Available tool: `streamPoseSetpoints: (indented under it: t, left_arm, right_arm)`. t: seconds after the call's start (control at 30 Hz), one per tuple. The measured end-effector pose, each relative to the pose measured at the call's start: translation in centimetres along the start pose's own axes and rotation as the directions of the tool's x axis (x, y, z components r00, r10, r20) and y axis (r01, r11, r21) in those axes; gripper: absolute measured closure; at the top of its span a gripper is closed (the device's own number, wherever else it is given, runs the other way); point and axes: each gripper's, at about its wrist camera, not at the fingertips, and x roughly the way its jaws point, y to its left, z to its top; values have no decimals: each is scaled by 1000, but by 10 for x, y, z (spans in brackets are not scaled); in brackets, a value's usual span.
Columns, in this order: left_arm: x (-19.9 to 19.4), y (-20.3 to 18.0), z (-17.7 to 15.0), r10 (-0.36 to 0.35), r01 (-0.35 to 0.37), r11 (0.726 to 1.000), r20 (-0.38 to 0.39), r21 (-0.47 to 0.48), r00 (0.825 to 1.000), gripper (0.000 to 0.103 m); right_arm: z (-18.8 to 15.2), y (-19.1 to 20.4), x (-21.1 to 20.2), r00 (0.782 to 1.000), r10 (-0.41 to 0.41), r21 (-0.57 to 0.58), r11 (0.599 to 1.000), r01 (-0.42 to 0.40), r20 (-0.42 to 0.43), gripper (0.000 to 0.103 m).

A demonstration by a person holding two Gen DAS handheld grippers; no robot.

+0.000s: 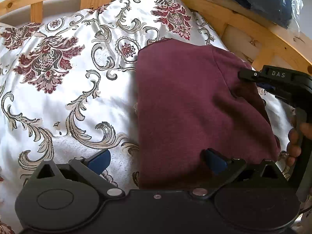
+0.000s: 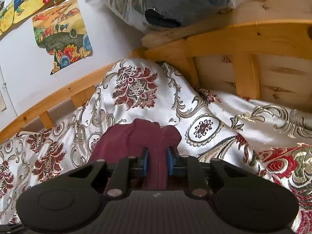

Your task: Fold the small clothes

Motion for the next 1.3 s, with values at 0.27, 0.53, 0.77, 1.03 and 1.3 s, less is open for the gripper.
streamPoseSetpoints:
  t: [0.27, 0.53, 0.77, 1.03, 1.3]
  left_arm:
    - [-1, 0, -3, 9, -9, 1000, 4, 5, 1000, 0]
    - [-1, -2, -3, 11, -11, 1000, -2, 14, 1000, 0]
    - [-13, 10, 5, -92, 94, 995, 50, -34, 994, 1]
    - [-1, 16, 33, -167, 173, 983, 90, -64, 982, 1]
    - [43, 26, 35, -284, 272, 953, -85, -133, 955, 1]
  right_arm:
    - [-5, 38, -9, 997, 29, -231, 973, -12, 72, 86]
    - [-2, 17, -1, 998, -38, -156, 987, 44, 39, 86]
    - [0, 10, 15, 998, -30, -169, 985, 38, 49, 87]
    - [1, 1, 17, 1000, -5, -109, 994, 8, 25, 80]
    - [7, -18, 19, 1000, 18, -2, 1000, -18, -7, 25]
